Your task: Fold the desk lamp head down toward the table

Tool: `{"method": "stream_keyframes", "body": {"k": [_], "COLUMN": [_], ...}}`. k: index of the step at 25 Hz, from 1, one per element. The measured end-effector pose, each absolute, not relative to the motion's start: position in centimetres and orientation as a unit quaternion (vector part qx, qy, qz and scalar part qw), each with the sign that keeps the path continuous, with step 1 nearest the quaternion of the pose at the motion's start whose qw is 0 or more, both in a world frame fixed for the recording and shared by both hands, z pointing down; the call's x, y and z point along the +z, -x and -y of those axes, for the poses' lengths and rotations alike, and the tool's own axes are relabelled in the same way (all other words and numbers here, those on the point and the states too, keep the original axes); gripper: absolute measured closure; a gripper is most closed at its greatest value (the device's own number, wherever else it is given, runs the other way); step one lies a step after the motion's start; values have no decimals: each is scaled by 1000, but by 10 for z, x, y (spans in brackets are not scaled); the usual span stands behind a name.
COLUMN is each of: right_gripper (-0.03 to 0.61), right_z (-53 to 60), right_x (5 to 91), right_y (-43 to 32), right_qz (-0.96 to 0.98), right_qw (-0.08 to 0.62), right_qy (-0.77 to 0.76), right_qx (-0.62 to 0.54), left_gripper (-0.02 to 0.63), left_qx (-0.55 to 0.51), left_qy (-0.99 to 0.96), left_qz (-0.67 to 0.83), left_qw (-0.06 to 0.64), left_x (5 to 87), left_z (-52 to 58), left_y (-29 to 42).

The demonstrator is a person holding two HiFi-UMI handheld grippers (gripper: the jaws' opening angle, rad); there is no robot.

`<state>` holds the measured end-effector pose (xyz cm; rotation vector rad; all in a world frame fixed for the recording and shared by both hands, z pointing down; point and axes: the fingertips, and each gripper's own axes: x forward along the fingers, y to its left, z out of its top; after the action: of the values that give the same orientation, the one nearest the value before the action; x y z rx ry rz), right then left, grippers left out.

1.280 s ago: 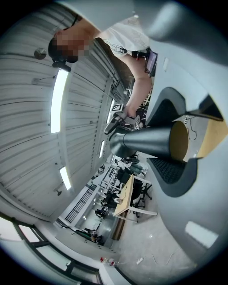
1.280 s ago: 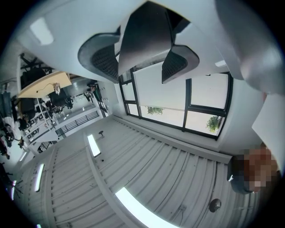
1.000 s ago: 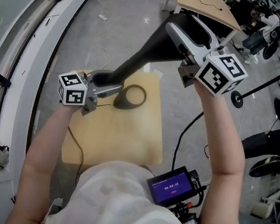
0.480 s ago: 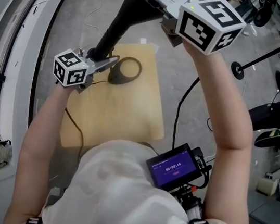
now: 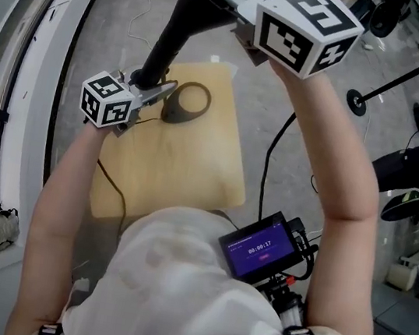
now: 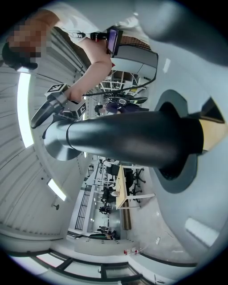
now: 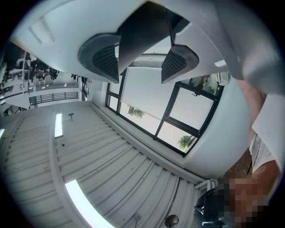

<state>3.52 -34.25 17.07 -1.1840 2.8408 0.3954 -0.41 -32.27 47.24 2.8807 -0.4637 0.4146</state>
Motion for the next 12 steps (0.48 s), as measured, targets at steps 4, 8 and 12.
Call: {"method": "stream_keyframes", "body": {"k": [4,8,12], "right_gripper": [279,279,267], "right_z": [341,337,335], "right_x": [170,169,176], "right_y": [-34,-27,-28], "right_qz": [-915,-913,-905], "right_qw": [13,5,-24], "right_qy": [379,381,389], "right_qx": [136,148,170], "left_gripper": [443,448,448], "left_qx": [146,149,152], "left_qy": [-971,-970,-968], "left_qz": [163,170,176], "left_qw": [94,90,91], "left_x": [476,477,481], "left_z": [324,324,322], "left_y": [0,2,2]}}
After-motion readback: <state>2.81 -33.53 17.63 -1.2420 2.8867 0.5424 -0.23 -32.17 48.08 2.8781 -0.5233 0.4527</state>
